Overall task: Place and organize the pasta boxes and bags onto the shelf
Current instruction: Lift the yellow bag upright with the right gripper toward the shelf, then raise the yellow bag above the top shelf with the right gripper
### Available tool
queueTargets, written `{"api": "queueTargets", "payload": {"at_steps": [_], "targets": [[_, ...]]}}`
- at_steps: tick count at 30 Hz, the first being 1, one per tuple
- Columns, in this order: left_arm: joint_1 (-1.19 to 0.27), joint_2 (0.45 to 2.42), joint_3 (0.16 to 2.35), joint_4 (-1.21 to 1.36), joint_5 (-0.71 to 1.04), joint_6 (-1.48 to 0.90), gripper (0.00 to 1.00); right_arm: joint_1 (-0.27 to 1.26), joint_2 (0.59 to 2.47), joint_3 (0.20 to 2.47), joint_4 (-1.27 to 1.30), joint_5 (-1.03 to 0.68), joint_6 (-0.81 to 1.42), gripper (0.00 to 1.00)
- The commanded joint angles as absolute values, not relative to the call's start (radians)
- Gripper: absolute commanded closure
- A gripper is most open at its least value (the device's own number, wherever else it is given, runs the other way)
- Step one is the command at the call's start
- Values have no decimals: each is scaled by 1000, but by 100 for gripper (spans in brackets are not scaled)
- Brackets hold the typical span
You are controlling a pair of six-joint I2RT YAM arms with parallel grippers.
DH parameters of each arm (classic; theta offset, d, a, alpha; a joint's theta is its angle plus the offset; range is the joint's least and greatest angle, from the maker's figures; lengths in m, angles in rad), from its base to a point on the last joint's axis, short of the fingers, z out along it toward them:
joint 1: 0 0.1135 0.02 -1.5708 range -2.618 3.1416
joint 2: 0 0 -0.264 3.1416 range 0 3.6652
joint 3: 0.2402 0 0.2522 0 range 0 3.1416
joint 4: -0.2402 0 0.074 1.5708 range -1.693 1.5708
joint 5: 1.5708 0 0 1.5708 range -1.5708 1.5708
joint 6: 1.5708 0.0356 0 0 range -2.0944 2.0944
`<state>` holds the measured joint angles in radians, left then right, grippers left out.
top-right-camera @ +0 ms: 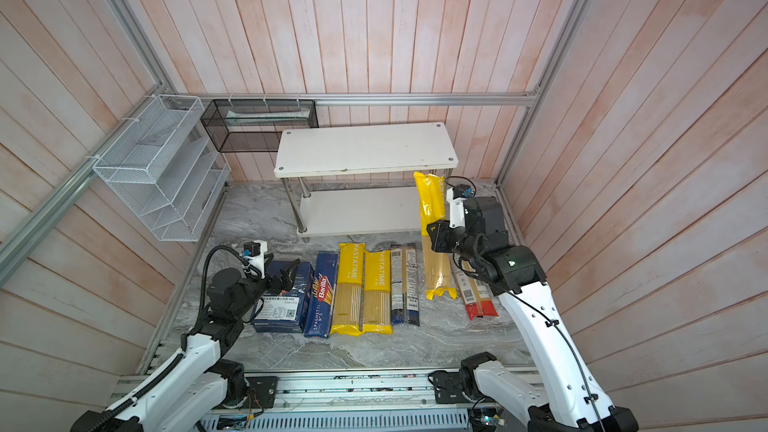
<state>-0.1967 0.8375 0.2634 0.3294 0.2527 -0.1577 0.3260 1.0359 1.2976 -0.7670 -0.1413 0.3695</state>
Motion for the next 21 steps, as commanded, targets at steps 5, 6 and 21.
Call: {"api": "queueTargets", "payload": {"at_steps": [5, 6, 21], "targets": [[-199, 834, 275, 342, 240, -148, 0, 288, 1104, 1470, -708, -166, 323, 97], [-198, 834, 276, 342, 241, -148, 0, 280, 1117, 1490, -708, -173, 319, 97], [-199, 828, 273, 342, 242, -148, 0, 155, 1352, 1815, -745, -294, 287, 98]]}}
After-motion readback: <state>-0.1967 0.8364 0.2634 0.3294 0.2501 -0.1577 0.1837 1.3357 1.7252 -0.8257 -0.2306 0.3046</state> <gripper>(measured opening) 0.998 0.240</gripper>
